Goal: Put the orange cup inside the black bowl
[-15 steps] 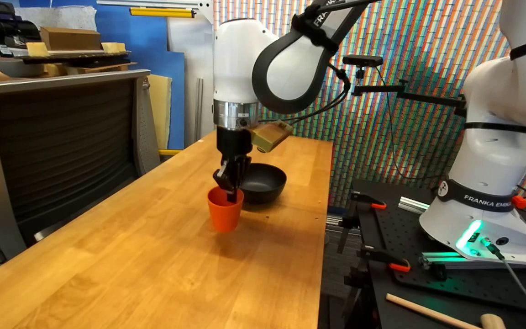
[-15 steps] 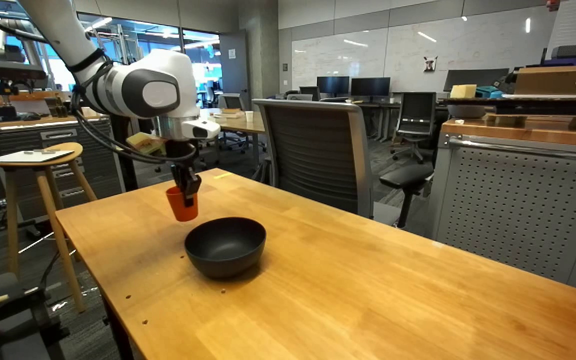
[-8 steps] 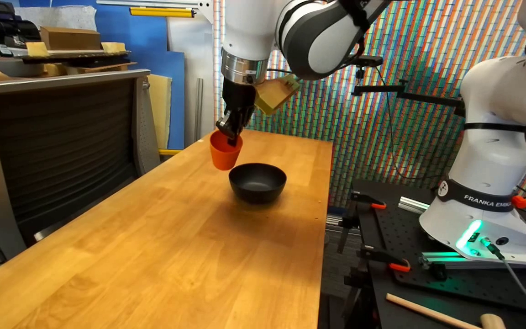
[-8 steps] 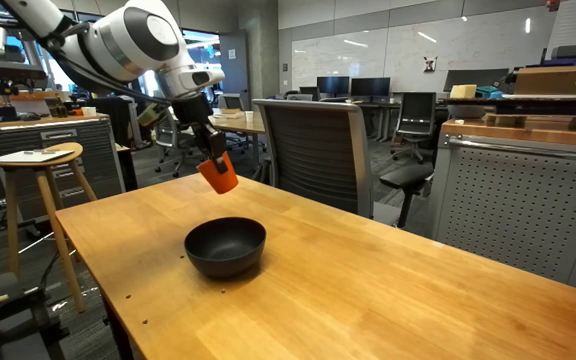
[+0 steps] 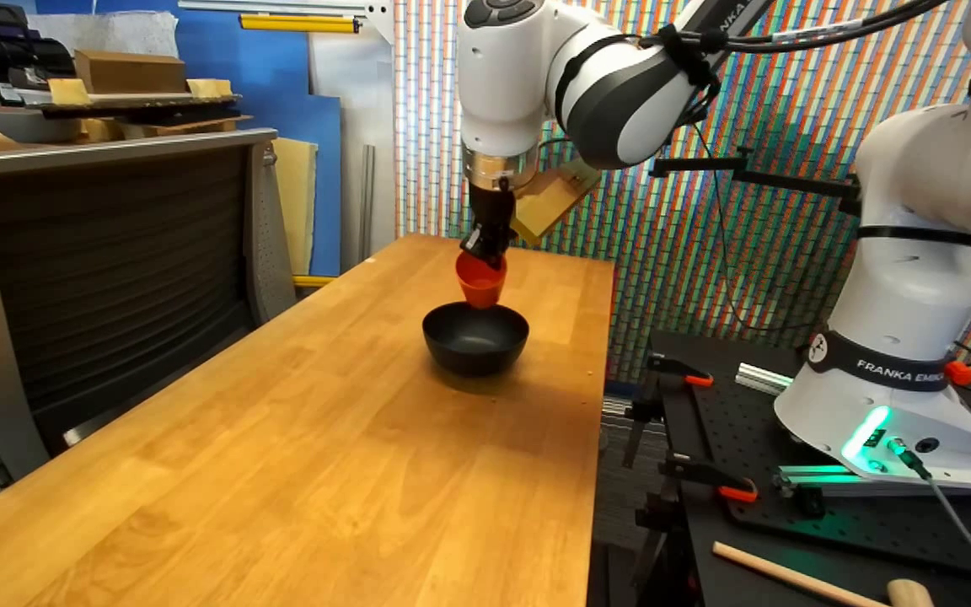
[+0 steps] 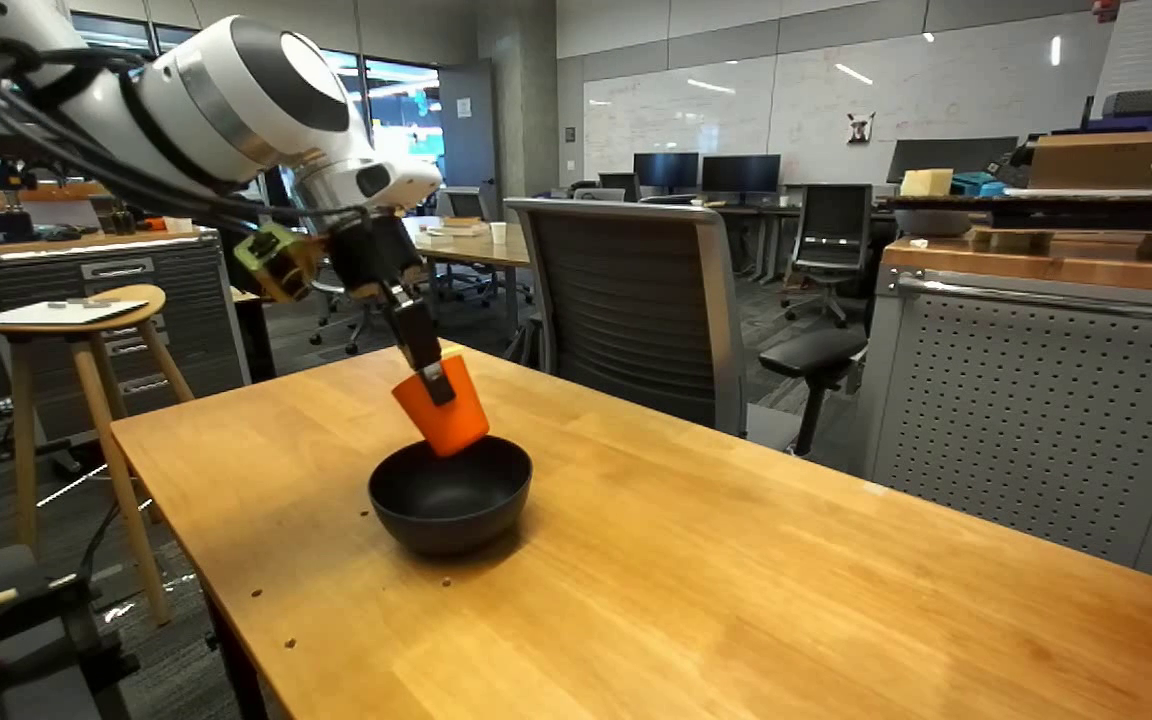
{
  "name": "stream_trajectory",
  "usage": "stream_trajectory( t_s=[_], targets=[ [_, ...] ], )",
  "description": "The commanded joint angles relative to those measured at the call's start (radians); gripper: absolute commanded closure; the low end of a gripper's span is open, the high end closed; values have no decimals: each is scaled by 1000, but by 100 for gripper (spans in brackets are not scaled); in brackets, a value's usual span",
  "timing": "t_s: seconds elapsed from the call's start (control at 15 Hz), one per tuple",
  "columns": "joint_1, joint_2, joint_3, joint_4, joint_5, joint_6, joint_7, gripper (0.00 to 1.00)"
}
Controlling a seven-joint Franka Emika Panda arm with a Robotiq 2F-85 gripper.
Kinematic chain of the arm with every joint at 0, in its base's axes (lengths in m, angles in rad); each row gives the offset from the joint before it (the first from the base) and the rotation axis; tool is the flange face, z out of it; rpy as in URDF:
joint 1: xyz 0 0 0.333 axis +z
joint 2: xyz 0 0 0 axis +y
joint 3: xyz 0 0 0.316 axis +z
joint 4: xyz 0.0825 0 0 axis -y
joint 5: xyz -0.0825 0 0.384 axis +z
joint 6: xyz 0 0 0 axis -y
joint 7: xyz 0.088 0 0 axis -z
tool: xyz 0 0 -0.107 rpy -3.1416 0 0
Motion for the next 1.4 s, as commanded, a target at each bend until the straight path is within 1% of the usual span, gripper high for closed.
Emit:
stream_trajectory(
  t_s=[0.0, 0.13, 0.27, 0.33, 0.4, 0.47, 0.53, 0.6, 0.8, 1.07, 1.2, 1.33],
  targets=[
    [-55, 34, 23, -49, 200, 157, -122, 99],
    [-68, 67, 23, -66, 307, 287, -206, 99],
    [-73, 101, 25, -66, 410, 368, -295, 99],
    [-73, 114, 26, -64, 458, 388, -334, 98],
    [-71, 123, 24, -59, 496, 396, -367, 71],
    [-63, 130, 14, -53, 498, 393, -380, 69],
    [-52, 133, 3, -51, 487, 387, -382, 64],
    [-46, 134, -3, -50, 476, 380, -383, 54],
    [-22, 118, -9, -52, 431, 355, -366, 31],
    [24, 55, 16, -69, 390, 333, -365, 2],
    [47, 4, 44, -80, 371, 308, -384, 0],
    [49, -60, 85, -94, 401, 255, -441, 0]
  ],
)
